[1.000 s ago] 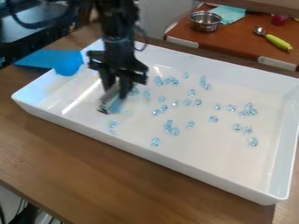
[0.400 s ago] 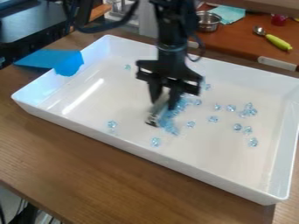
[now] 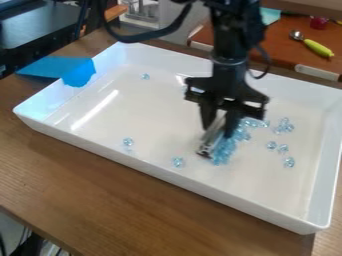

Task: Sweep into pile

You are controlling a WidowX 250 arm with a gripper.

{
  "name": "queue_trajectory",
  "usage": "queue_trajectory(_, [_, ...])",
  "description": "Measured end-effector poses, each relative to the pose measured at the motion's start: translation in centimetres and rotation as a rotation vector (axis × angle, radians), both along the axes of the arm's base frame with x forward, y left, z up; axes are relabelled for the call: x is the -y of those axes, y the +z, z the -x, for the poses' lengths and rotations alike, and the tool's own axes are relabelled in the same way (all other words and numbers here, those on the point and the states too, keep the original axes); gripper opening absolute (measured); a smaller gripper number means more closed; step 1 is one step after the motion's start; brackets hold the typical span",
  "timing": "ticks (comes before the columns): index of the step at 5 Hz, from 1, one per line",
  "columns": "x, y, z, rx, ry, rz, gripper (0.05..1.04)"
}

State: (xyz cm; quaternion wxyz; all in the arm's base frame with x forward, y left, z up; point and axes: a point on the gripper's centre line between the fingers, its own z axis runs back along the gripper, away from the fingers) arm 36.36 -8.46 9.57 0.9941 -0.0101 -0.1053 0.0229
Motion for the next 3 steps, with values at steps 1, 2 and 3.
queue_trajectory(1, [1.7, -0.1, -0.4, 0.005, -0.007, 0.009, 0.365])
queue_trajectory(2, [3.1, 0.3, -0.6, 0.021, -0.01, 0.018, 0.365])
queue_trajectory(3, [5.5, 1.6, -0.9, 0.059, -0.037, 0.044, 0.365])
